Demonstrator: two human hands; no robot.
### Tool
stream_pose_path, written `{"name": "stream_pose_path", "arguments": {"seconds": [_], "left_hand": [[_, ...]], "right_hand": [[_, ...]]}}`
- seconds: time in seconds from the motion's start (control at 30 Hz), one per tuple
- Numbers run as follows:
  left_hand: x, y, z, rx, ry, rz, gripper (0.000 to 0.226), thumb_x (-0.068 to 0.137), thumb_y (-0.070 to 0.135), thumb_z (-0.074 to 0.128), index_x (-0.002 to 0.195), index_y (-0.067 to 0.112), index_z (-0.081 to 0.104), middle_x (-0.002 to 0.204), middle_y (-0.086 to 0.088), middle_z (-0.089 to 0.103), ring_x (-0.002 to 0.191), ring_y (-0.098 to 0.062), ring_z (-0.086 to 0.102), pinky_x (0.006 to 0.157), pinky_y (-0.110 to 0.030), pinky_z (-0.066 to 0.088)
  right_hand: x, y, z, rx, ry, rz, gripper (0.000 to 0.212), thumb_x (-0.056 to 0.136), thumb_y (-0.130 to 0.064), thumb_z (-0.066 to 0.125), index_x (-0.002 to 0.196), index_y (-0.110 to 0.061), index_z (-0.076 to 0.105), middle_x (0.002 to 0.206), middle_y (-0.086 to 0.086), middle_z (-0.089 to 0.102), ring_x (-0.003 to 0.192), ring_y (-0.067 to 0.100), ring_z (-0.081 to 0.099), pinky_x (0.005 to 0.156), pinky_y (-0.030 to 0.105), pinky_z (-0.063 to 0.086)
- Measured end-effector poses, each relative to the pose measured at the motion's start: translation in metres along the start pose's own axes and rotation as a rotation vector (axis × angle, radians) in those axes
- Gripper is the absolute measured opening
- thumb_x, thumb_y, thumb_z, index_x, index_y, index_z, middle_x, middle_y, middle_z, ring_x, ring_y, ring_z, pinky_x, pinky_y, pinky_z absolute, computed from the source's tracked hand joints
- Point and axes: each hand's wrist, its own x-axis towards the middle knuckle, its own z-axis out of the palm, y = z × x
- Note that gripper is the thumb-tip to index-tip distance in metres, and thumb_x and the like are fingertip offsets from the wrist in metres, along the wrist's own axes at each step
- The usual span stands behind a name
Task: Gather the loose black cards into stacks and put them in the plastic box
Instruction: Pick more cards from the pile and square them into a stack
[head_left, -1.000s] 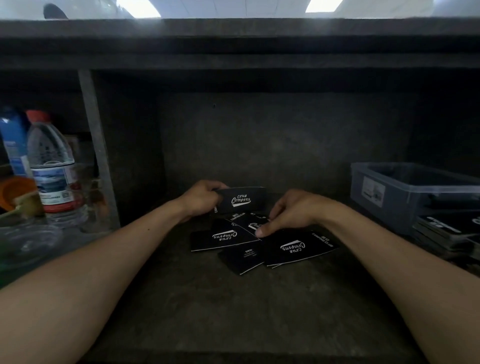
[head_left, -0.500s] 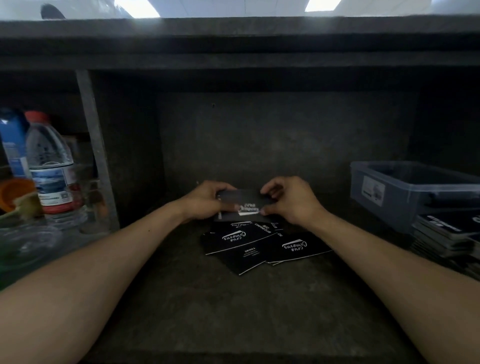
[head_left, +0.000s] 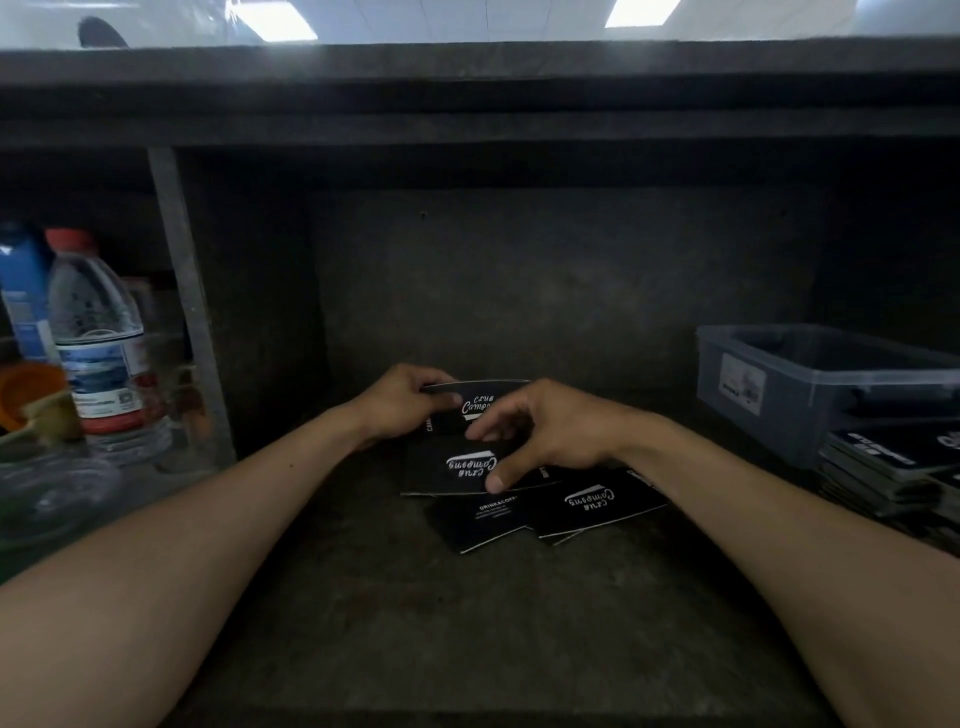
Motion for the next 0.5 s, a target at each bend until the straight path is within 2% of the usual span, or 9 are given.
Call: {"name": "stream_pose_path", "arguments": {"seconds": [0.1,0.2,0.27,0.3,0.4,0.47,0.5], "left_hand": [[0.002,-0.001,0.0,-0.052,-0.001,-0.034,0.014,0.097,0.011,0.061,0.099,0.016,0.074,0.083,0.004,0.072,0.065,0.006,0.066,0.058,-0.009,0.05],[0.002,-0.001,0.0,-0.104,0.001,-0.077,0.019,0.096,0.009,0.06,0.097,0.023,0.074,0.089,0.003,0.076,0.075,-0.003,0.071,0.069,-0.017,0.054],[0.002,0.0,0.001,-0.139,0.004,-0.111,0.017,0.097,0.011,0.061,0.103,0.018,0.075,0.097,-0.004,0.077,0.084,-0.014,0.072,0.081,-0.027,0.056],[0.002,0.0,0.001,-0.141,-0.002,-0.11,0.017,0.097,0.012,0.061,0.105,0.017,0.075,0.099,-0.006,0.077,0.086,-0.015,0.071,0.083,-0.028,0.057],[0.001,0.002,0.002,-0.134,-0.021,-0.085,0.019,0.098,0.012,0.059,0.102,0.02,0.076,0.097,-0.002,0.078,0.082,-0.009,0.072,0.073,-0.018,0.057],[0.001,0.003,0.003,-0.13,-0.025,-0.086,0.022,0.098,0.01,0.058,0.099,0.023,0.076,0.094,0.001,0.078,0.078,-0.005,0.072,0.067,-0.014,0.056],[0.001,0.004,0.003,-0.134,-0.028,-0.095,0.024,0.098,0.009,0.057,0.098,0.024,0.075,0.092,0.003,0.078,0.078,-0.005,0.072,0.066,-0.014,0.055]], "right_hand": [[-0.001,0.005,-0.011,0.04,0.143,-0.014,0.04,0.067,-0.023,0.09,0.104,-0.028,0.075,0.096,-0.007,0.073,0.089,0.007,0.068,0.084,0.024,0.054],[-0.004,0.01,-0.025,0.252,0.327,0.009,0.023,0.076,-0.014,0.084,0.095,-0.022,0.073,0.086,-0.005,0.074,0.083,0.011,0.068,0.076,0.022,0.053],[-0.005,0.013,-0.03,0.454,0.381,0.044,0.034,0.078,-0.003,0.079,0.105,-0.016,0.064,0.092,0.001,0.075,0.089,0.016,0.07,0.075,0.029,0.055],[-0.004,0.013,-0.03,0.531,0.398,0.048,0.045,0.078,0.004,0.077,0.115,-0.015,0.059,0.096,0.003,0.075,0.09,0.018,0.071,0.072,0.031,0.058],[-0.004,0.016,-0.029,0.65,0.448,0.031,0.077,0.073,0.017,0.074,0.132,-0.025,0.045,0.101,0.008,0.071,0.085,0.02,0.074,0.064,0.035,0.062],[-0.003,0.017,-0.028,0.668,0.469,0.022,0.081,0.073,0.019,0.073,0.131,-0.033,0.047,0.101,0.007,0.067,0.084,0.02,0.074,0.064,0.037,0.062],[-0.002,0.017,-0.027,0.683,0.47,0.019,0.075,0.076,0.017,0.071,0.129,-0.031,0.049,0.101,0.007,0.067,0.082,0.02,0.074,0.063,0.037,0.062]]}}
